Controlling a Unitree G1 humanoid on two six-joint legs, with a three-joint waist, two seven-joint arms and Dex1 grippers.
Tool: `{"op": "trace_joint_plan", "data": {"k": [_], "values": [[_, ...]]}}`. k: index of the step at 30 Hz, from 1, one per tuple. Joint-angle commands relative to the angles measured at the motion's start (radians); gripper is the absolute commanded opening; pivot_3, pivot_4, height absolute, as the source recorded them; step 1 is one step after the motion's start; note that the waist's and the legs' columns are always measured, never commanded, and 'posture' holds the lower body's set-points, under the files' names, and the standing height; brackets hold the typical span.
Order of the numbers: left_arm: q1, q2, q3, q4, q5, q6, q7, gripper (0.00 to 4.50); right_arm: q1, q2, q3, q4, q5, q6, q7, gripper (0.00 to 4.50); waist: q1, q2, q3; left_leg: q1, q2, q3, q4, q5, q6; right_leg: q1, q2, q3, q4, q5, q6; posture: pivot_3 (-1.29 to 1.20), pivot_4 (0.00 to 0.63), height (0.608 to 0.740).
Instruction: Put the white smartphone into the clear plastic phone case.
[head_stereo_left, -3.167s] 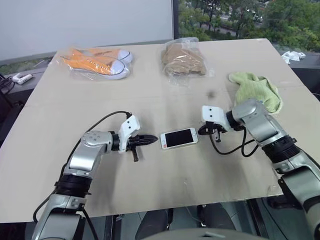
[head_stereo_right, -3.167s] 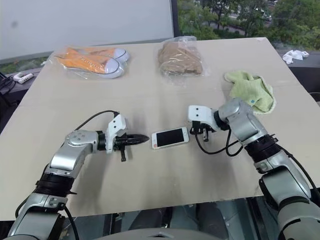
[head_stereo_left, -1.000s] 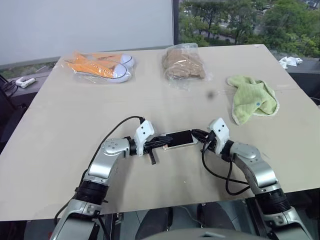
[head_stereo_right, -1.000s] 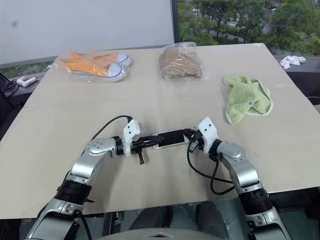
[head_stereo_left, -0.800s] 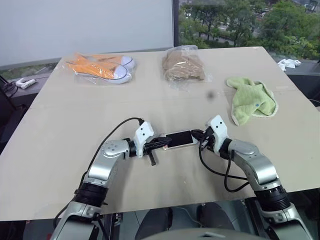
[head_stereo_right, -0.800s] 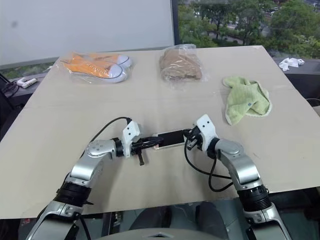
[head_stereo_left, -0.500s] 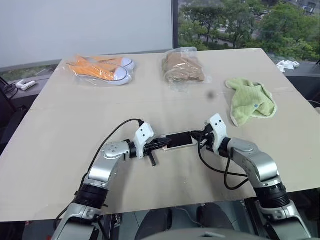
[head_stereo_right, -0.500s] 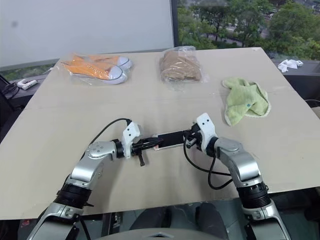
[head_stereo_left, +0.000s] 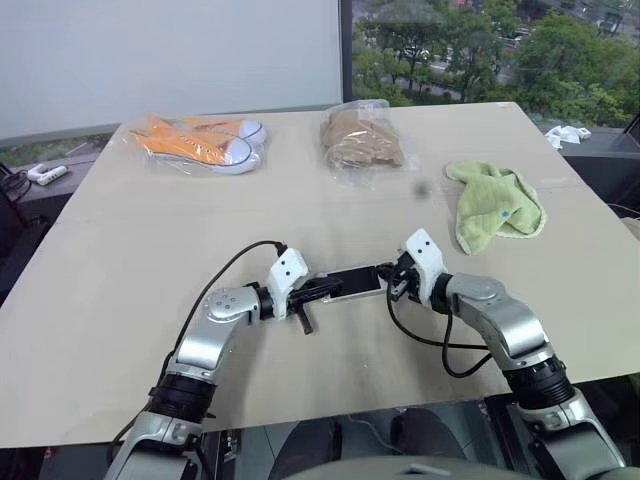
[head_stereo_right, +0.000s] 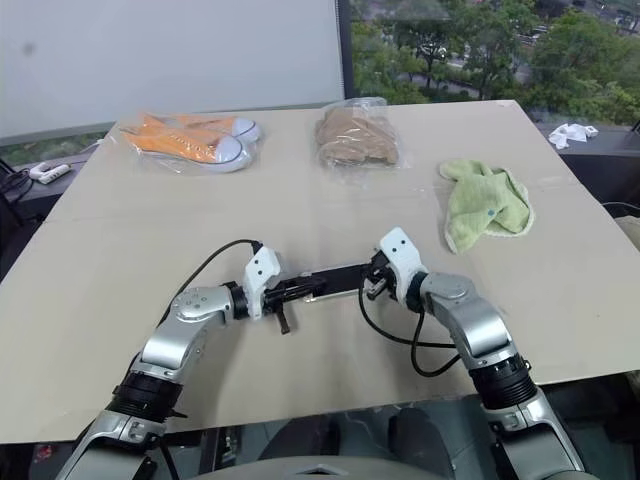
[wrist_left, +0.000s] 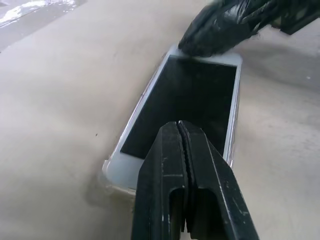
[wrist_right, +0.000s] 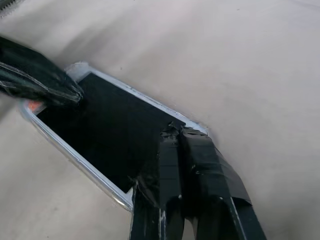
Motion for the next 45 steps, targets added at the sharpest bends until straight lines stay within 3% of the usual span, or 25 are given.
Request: {"op": "trace_joint_plan", "data": {"k": [1,10,25,45], "values": [[-0.003,0.001,-0.007,0.006,0.012,0.006,-0.003,0.00,0.084,-0.027,0.081,0.155,-0.050,0.049,0.009,0.06,0.000,-0.001,0.000,0.000,0.000,0.000,0.000,0.000,0.000,0.000,0.000,0.000,0.000,0.000,0.000,0.00,0.150,0.740],[-0.012,-0.007,-0.012,0.024,0.015,-0.004,-0.010,0.00,0.089,-0.031,0.069,0.128,-0.040,0.052,0.024,0.06,0.002,-0.001,0.000,0.000,0.000,0.000,-0.001,0.000,0.000,0.000,0.000,0.000,-0.002,0.000,0.000,0.00,0.150,0.740],[-0.029,-0.012,-0.011,0.056,0.020,-0.026,-0.021,0.00,0.169,-0.131,0.061,-0.035,0.095,0.081,0.178,0.06,0.000,-0.001,0.000,-0.003,0.000,-0.003,-0.017,0.000,0.000,-0.003,0.000,-0.001,-0.017,0.000,-0.001,0.00,0.150,0.740],[-0.016,-0.008,-0.004,0.040,0.023,-0.019,-0.018,0.00,0.110,-0.190,0.152,0.037,-0.026,0.090,0.151,0.06,0.003,-0.002,0.000,-0.002,0.000,-0.005,-0.017,0.000,-0.001,-0.002,0.000,-0.002,-0.017,-0.001,-0.001,0.00,0.150,0.740]]}}
